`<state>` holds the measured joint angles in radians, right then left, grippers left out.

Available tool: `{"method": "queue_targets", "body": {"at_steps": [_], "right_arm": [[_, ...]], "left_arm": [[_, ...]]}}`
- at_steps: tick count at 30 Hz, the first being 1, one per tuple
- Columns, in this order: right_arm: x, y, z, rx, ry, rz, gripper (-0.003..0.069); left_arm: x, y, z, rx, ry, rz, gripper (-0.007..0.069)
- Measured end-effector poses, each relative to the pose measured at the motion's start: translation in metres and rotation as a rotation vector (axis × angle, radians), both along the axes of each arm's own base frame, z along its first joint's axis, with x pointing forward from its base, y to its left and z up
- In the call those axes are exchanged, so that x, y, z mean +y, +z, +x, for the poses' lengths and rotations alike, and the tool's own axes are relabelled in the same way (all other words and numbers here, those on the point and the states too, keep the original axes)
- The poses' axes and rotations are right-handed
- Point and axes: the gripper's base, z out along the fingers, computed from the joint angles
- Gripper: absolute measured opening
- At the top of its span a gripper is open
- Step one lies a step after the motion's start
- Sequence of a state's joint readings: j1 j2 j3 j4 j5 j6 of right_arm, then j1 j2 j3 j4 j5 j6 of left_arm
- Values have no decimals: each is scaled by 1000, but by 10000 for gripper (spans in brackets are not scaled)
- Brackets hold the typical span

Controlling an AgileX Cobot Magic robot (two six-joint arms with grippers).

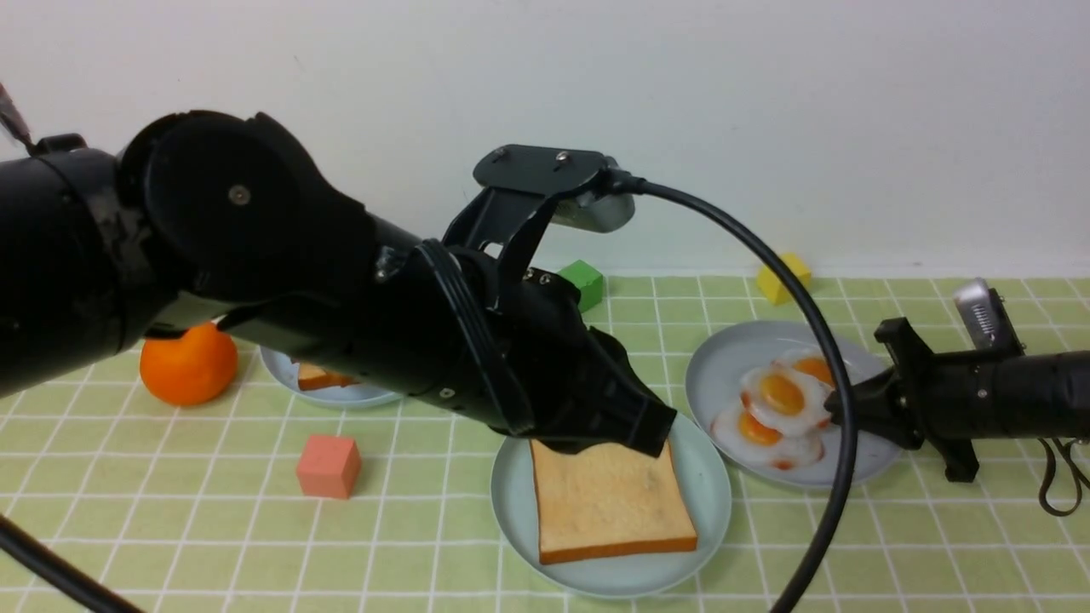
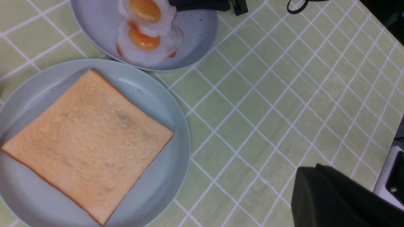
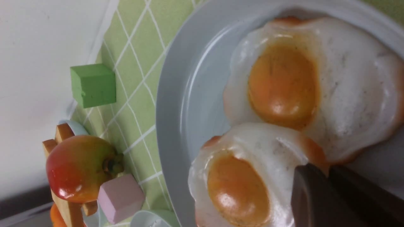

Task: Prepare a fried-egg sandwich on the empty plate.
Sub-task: Use the right arm to grab a fried egg, then use the right arm to place the fried egg on the slice of bread in the middle

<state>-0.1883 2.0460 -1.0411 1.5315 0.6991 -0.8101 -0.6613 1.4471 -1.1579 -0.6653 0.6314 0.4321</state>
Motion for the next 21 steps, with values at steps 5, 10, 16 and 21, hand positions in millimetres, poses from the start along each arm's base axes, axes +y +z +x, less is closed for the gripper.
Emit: {"method": "queue_targets", "body": {"at_steps": [5, 10, 16, 21], "right_arm": [[0, 1, 0, -2, 2, -2, 58], [0, 11, -2, -23, 22, -26, 58], [19, 60, -9, -142, 83, -22, 58], [78, 97, -26, -240, 295, 1, 58]], "left_arm": [[1, -1, -3, 42, -1, 5, -13], [14, 12, -15, 25, 23, 59, -13], [46, 34, -32, -17, 150, 157, -13], [64, 37, -39, 1, 235, 251, -13]]}}
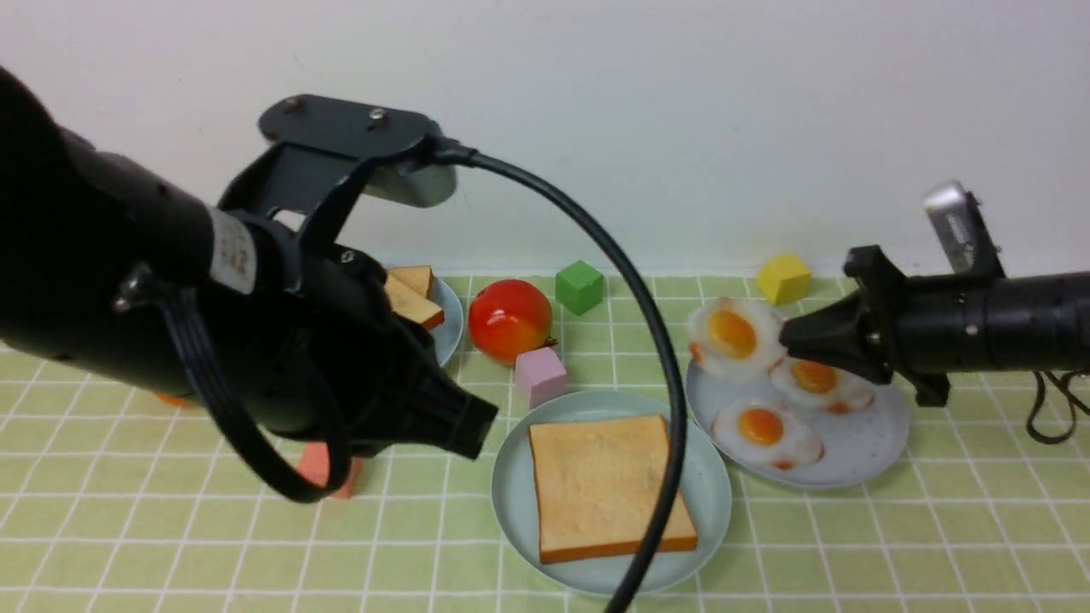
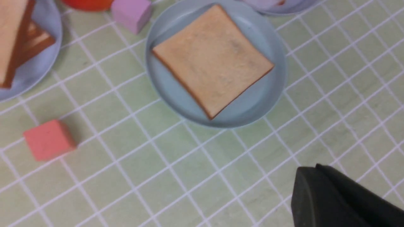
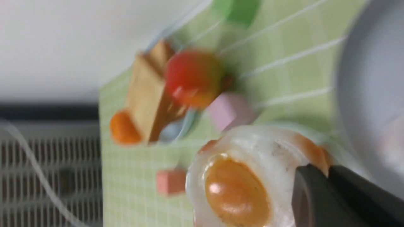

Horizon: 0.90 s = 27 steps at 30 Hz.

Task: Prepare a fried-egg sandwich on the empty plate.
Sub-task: Use the right arm to place the fried egg on the slice of bread in the middle, then use the left arm to grab a slice of bread

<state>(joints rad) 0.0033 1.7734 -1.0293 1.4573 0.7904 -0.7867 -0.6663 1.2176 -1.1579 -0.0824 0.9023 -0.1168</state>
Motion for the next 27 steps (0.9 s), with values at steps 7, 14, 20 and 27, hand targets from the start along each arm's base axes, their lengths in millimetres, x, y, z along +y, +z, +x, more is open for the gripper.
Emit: {"method": "queue_targets", "body": {"at_steps": [7, 14, 20, 27], "right_arm": [[81, -10, -24, 7, 216, -59, 58], [89, -33, -16, 7, 115, -191, 58], [87, -51, -12, 43, 99, -223, 126], [83, -17, -20, -139, 204, -331, 455]], "left_arm": [[3, -17, 0, 26, 26, 34, -13], [4, -40, -2, 61, 29, 45, -11], [5, -54, -4, 76, 33, 51, -11], [1, -53, 2, 0, 41, -9, -11]]}}
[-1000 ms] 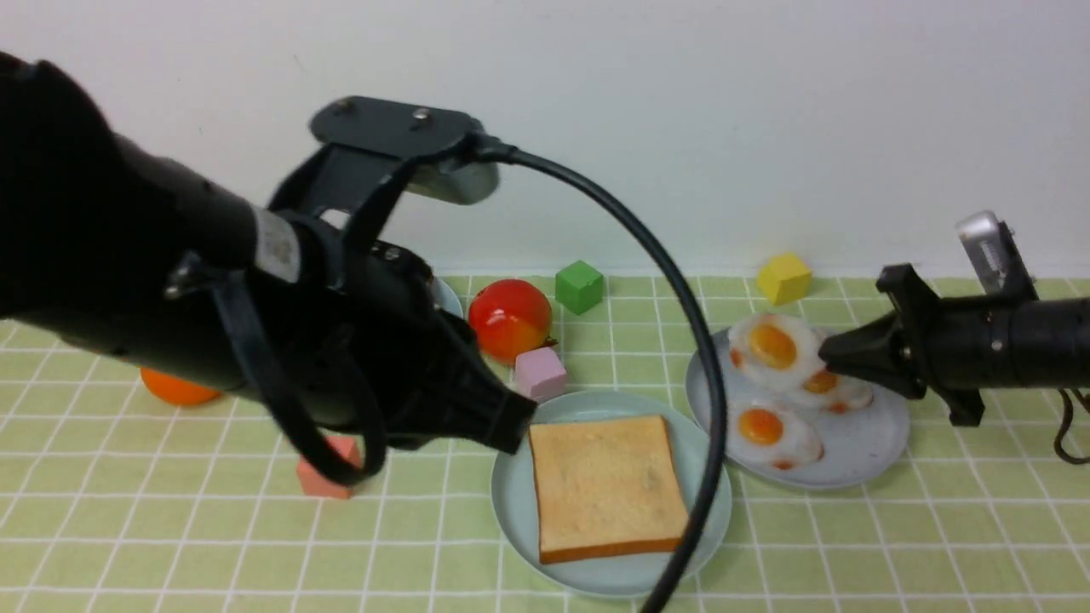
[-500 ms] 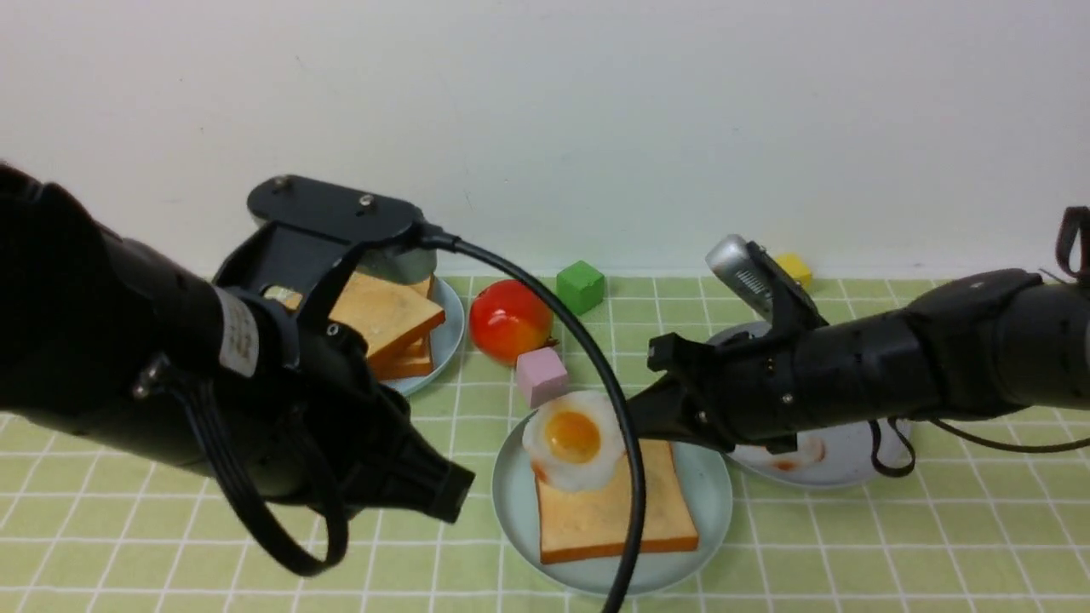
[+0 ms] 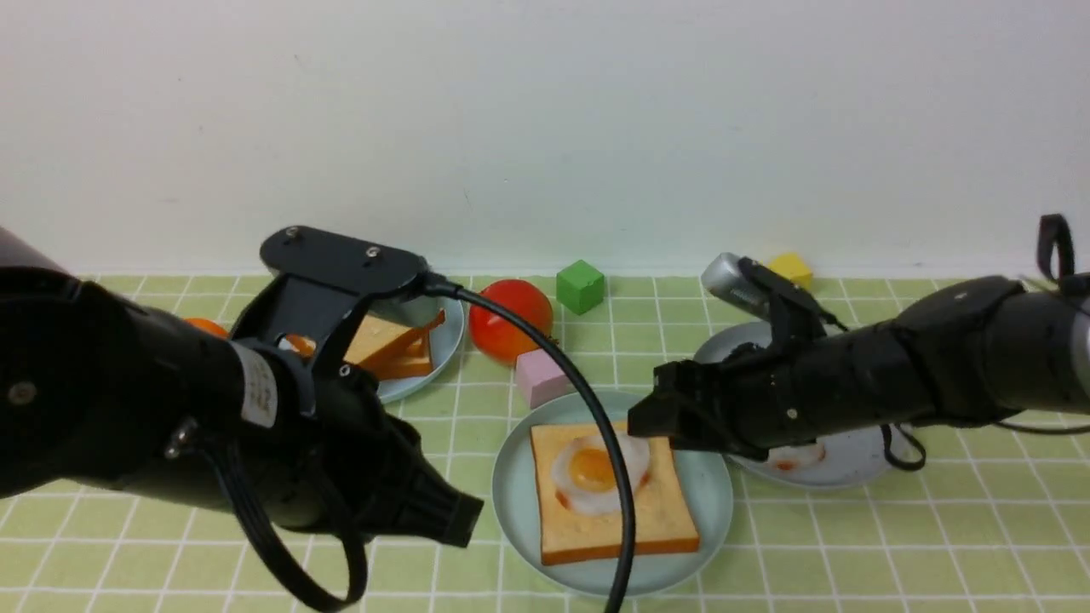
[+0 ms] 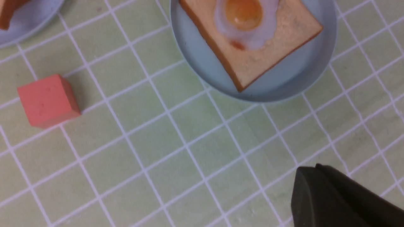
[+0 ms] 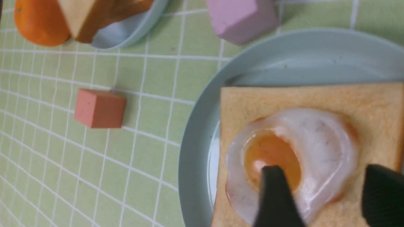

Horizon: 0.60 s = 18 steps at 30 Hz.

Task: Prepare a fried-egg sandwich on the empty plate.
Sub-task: Use the left arm to grab a slice of bread

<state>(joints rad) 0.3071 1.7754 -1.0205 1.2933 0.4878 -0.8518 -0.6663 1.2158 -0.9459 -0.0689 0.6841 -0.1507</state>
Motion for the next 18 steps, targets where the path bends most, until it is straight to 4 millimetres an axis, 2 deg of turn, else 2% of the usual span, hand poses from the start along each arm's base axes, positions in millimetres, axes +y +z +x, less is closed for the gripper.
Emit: {"method": "queue_targets", "body": {"at_steps": [1, 2, 4, 5, 6, 7, 8, 10, 12, 14, 18], "right_arm": [[-1, 12, -2, -43, 15, -13, 487], [-4, 32, -7, -119, 48, -36, 528], [-5, 60, -13, -208, 90, -48, 569], [-6, 86, -21, -281, 127, -51, 584], [-6, 93, -24, -297, 140, -46, 588], [-7, 121, -36, -364, 196, -39, 593], [-7, 140, -46, -399, 238, -31, 591], [-8, 165, -65, -455, 285, -18, 582], [-5, 180, -84, -495, 344, -27, 574], [-2, 183, -92, -509, 380, -39, 572], [23, 180, -122, -488, 563, -110, 570]], "left_arm": [[0, 1, 2, -20, 6, -13, -11], [0, 3, 4, -38, 23, -29, -11], [5, 5, 11, -55, 73, -61, -11], [12, 6, 18, -63, 124, -77, -11], [14, 6, 19, -64, 133, -77, -11], [28, 5, 30, -64, 212, -83, -11], [38, 3, 38, -57, 264, -85, -11], [59, 1, 52, -25, 367, -94, -11], [80, -4, 68, 43, 462, -122, -11], [89, -8, 75, 84, 500, -147, -11], [116, -30, 105, 289, 650, -356, 0]]}}
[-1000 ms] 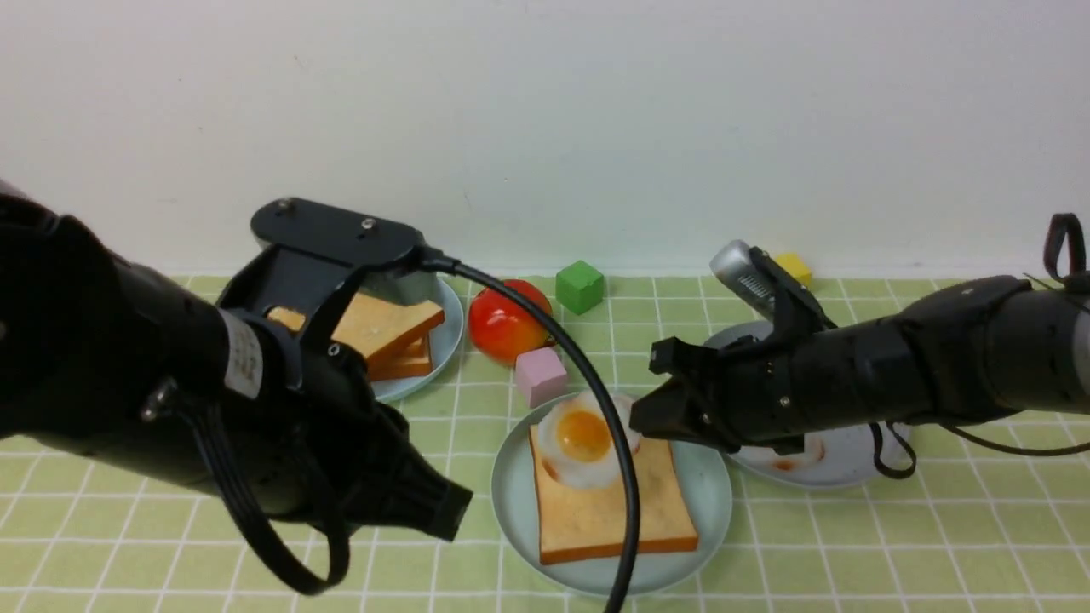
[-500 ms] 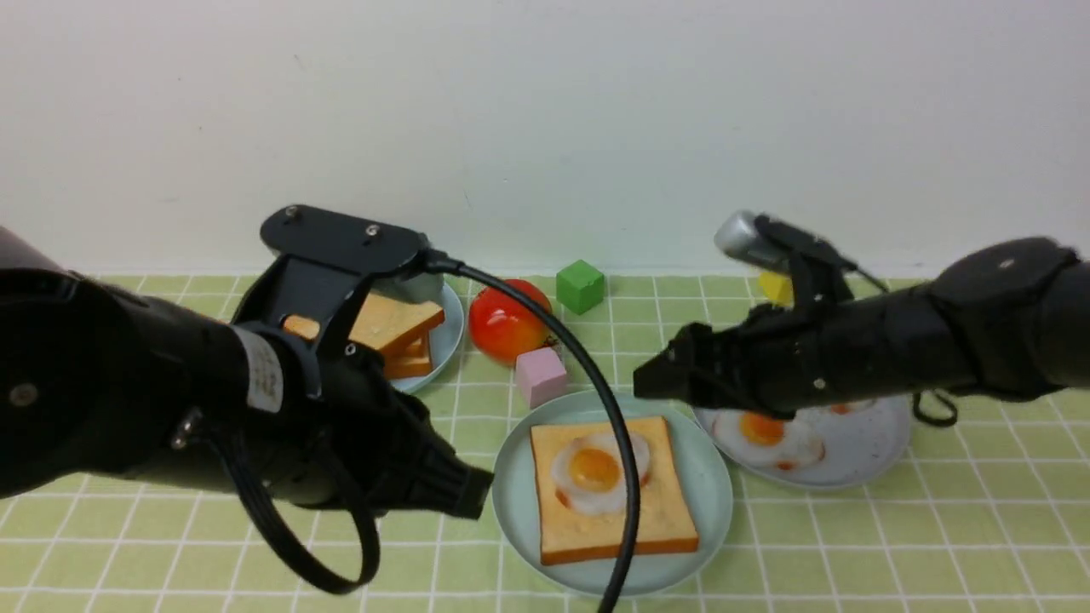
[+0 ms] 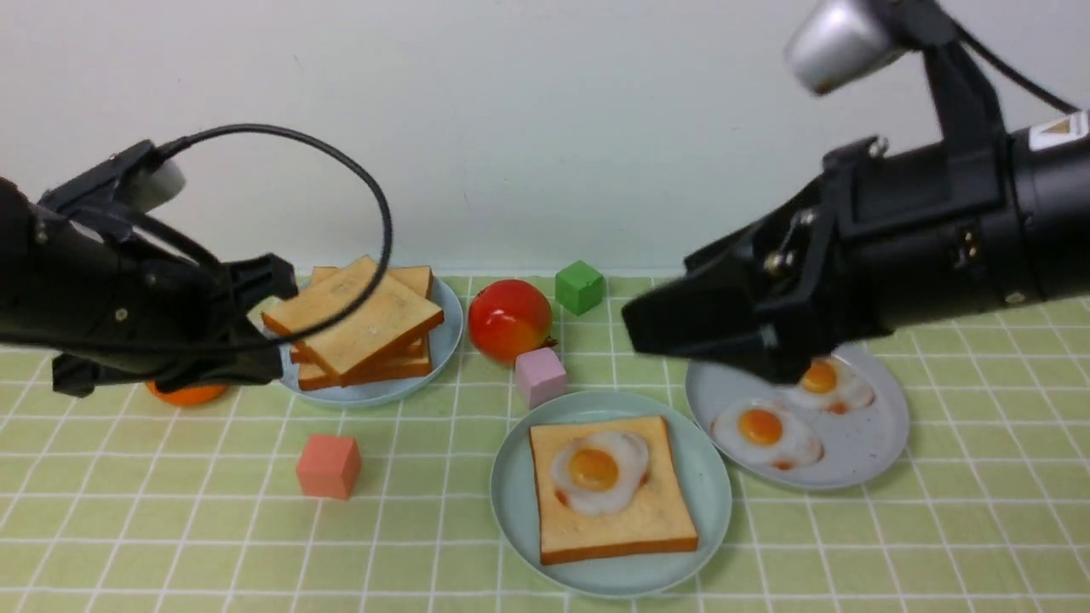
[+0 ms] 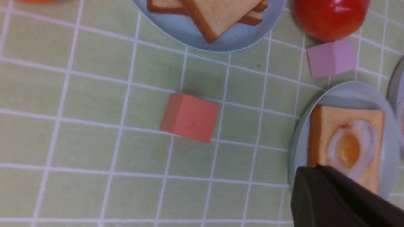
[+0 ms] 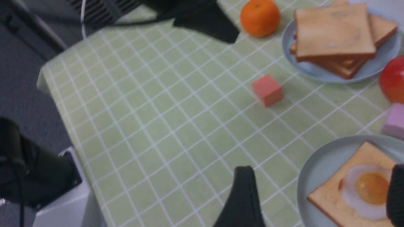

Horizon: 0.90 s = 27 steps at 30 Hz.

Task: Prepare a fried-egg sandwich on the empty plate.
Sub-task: Use the left arm to grab a slice of bread

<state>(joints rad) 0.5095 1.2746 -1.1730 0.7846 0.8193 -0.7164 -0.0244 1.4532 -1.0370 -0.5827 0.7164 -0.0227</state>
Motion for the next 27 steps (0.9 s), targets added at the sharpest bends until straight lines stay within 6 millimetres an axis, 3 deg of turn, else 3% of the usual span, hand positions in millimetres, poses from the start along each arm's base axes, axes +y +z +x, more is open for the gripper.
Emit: {"method": "queue_targets", "body": {"at_steps": [4, 7, 15, 20, 27], "right_arm": [[16, -5, -16, 9, 62, -73, 576], [27, -7, -27, 0, 97, -100, 584], [32, -7, -31, -8, 98, -96, 587], [33, -6, -31, -10, 97, -96, 587], [32, -7, -30, -8, 91, -97, 583]], "left_arm": [[10, -19, 18, 37, 61, -120, 35], [12, -38, 36, 24, 104, -175, 103], [20, -78, 70, -29, 162, -125, 412], [23, -96, 85, -47, 186, -106, 456], [24, -120, 97, -56, 219, -143, 428]]}}
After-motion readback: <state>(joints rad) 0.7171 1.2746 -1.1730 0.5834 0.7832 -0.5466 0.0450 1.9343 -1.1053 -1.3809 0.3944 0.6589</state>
